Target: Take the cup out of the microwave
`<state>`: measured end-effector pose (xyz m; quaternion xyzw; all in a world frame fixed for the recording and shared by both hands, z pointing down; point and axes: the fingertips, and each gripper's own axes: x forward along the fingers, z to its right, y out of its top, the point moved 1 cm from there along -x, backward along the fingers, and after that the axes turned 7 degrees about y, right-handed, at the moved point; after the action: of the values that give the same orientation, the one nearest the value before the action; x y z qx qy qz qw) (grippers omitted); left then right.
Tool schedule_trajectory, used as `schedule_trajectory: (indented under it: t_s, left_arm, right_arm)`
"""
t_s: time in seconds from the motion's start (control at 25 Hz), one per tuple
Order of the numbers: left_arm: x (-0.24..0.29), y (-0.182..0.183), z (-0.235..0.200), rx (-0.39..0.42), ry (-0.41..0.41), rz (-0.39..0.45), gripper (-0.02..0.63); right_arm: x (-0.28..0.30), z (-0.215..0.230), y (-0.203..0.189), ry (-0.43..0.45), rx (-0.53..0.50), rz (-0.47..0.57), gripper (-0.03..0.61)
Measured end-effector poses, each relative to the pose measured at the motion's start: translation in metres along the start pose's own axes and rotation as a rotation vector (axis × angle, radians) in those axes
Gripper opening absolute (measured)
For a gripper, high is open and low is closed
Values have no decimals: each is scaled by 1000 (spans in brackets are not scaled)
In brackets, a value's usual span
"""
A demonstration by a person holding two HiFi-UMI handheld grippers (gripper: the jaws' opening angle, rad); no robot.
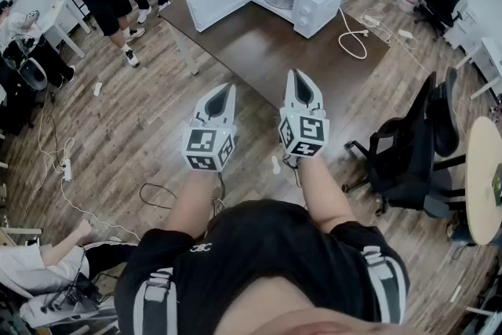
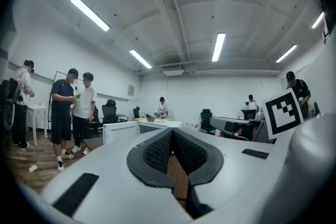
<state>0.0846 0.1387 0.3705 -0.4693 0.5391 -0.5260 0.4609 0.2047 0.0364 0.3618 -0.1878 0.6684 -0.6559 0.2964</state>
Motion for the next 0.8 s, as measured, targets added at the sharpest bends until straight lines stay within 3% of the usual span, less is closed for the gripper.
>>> schedule_trajectory:
  t_s: [0.4, 0.8]
  left_arm:
    - [-34, 12, -10, 4, 29, 22, 2]
    - [-53, 13, -24, -5, 8, 48, 2]
  right_arm:
    - [-24, -22, 12, -3, -8, 19, 2]
    - [-26, -47, 11, -14, -29, 13, 2]
